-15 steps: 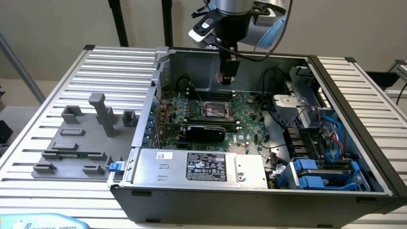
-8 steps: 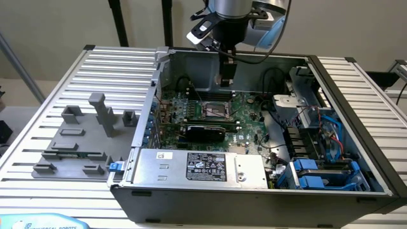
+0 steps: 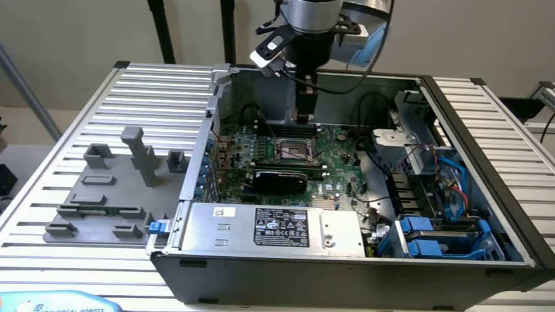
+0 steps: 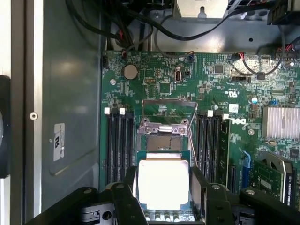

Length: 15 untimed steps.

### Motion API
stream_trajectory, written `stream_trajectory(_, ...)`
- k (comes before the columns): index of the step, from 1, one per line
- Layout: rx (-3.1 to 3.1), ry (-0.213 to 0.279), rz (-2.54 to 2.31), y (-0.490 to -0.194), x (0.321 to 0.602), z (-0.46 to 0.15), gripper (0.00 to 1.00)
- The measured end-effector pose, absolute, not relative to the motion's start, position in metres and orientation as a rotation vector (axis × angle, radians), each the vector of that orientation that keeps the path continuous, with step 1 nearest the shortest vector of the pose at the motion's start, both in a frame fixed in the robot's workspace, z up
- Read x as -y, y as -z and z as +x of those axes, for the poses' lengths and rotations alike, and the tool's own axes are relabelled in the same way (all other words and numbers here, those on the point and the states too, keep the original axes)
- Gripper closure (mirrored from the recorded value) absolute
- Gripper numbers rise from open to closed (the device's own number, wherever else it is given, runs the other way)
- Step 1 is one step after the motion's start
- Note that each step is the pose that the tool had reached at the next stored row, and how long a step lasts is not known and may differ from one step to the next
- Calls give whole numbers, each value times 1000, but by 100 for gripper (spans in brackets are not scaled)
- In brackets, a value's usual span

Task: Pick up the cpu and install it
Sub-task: 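Place the cpu into insertion slot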

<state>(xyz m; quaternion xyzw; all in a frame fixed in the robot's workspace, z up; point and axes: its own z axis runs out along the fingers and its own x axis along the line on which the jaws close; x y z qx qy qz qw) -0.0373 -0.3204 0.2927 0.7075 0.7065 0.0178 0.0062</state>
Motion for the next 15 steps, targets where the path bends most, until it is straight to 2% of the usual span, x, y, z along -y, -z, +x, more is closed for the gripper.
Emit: stream_trajectory(15, -2199, -55, 2226, -266, 321, -39, 45)
